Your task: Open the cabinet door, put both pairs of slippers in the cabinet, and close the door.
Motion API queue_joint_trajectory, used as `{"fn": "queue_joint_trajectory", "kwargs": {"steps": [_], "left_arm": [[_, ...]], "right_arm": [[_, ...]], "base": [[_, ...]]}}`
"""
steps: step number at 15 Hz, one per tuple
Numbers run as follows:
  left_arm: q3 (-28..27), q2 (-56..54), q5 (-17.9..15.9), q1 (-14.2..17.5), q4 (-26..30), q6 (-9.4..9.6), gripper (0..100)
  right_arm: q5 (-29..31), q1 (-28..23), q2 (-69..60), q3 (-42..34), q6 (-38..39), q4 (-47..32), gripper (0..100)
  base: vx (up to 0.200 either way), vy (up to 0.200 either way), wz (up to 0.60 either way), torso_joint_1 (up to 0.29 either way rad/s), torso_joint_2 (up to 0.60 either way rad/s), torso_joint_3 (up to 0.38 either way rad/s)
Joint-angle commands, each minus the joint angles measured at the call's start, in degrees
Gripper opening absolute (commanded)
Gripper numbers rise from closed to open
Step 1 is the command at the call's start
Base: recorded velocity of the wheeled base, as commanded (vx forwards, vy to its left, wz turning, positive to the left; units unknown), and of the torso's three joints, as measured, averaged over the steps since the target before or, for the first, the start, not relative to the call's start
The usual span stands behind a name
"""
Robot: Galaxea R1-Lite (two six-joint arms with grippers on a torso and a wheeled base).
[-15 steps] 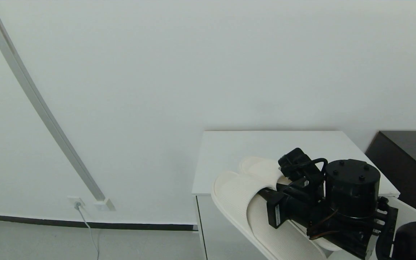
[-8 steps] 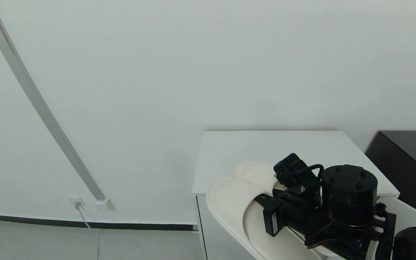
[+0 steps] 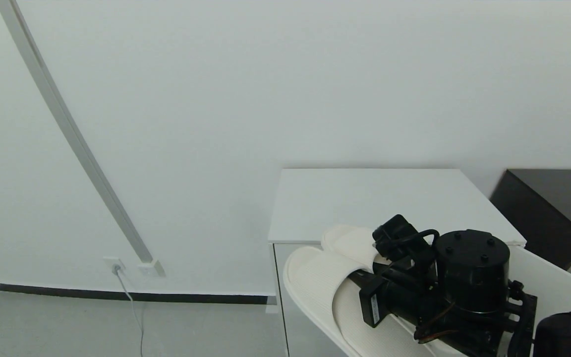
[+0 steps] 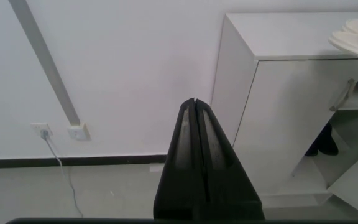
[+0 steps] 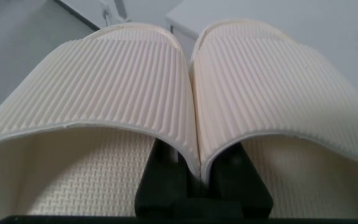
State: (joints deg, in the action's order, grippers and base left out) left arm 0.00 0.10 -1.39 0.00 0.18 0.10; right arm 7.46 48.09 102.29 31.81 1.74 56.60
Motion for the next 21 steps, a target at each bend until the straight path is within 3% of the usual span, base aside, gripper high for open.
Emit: {"fn": "queue_joint_trajectory", "kwargs": {"steps": [1,3,18,21], "left_arm": [[0.0,0.0,0.0,0.0,0.0,-0.01,0],[0.0,0.0,0.0,0.0,0.0,-0.1,0],[0.0,0.0,0.0,0.0,0.0,-0.19,0],[0.0,0.0,0.0,0.0,0.0,-0.1,0]], "right_arm": [[0.0,0.0,0.1,-0.5,0.0,0.0,0],[0.0,0.0,0.0,-0.7,0.2,0.0,0],[-0.1,-1.2,2.0,-1.1,0.4,3.4,0],[-0.1,-1.2,2.1,-1.1,0.5,3.4,0]], "base": [[-0.2,0.0,0.0,0.002,0.0,0.007],[-0.2,0.0,0.0,0.005,0.0,0.005],[0.0,0.0,0.0,0.0,0.0,0.0],[0.0,-0.2,0.0,-0.001,0.0,0.007]]}}
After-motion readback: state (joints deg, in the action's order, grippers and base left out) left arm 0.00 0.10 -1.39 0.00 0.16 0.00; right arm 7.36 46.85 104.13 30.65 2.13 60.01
